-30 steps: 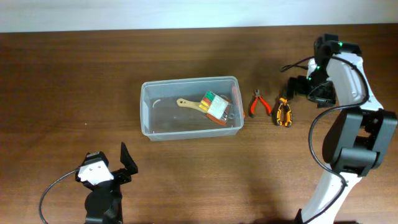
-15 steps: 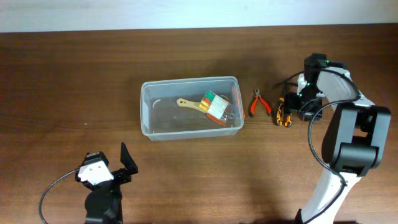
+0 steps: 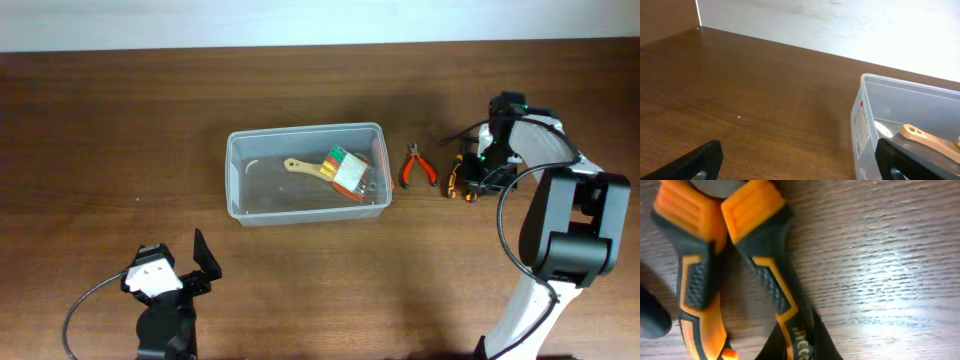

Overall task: Pack container
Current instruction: 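Grasp the orange-black needle-nose pliers with the right gripper, then lower the needle-nose pliers into the container and release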

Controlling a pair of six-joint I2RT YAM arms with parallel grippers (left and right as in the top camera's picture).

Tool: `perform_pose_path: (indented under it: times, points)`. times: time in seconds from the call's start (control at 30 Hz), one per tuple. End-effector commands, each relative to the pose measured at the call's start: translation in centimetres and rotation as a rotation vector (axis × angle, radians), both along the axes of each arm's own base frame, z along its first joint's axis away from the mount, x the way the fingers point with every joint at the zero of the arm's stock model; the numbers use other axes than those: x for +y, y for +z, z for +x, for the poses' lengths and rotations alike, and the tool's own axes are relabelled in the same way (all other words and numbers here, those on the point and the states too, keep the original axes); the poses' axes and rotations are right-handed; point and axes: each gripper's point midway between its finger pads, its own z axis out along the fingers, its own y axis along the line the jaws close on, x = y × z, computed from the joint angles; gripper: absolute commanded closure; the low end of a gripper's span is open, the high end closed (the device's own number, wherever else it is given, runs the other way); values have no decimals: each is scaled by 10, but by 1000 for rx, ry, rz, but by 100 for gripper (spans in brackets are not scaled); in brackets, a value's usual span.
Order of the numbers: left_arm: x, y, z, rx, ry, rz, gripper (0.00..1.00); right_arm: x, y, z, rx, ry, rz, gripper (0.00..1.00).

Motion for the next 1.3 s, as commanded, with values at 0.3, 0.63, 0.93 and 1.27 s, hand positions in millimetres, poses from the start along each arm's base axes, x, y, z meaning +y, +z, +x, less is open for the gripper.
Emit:
perform_pose_path:
  times: [0.3, 0.63, 0.93, 1.27]
  points:
    - [0, -1, 0, 2, -2, 9, 1, 65, 207, 68, -456, 97, 144, 96]
    - [0, -1, 0, 2, -2, 9, 1, 276, 259, 32, -661, 938, 198, 96]
    - [0, -1, 0, 2, -3, 9, 1, 363, 159, 15, -519, 1598, 29, 96]
    - [0, -1, 0, 2, -3, 9, 1, 371, 42, 23, -309, 1649, 63, 96]
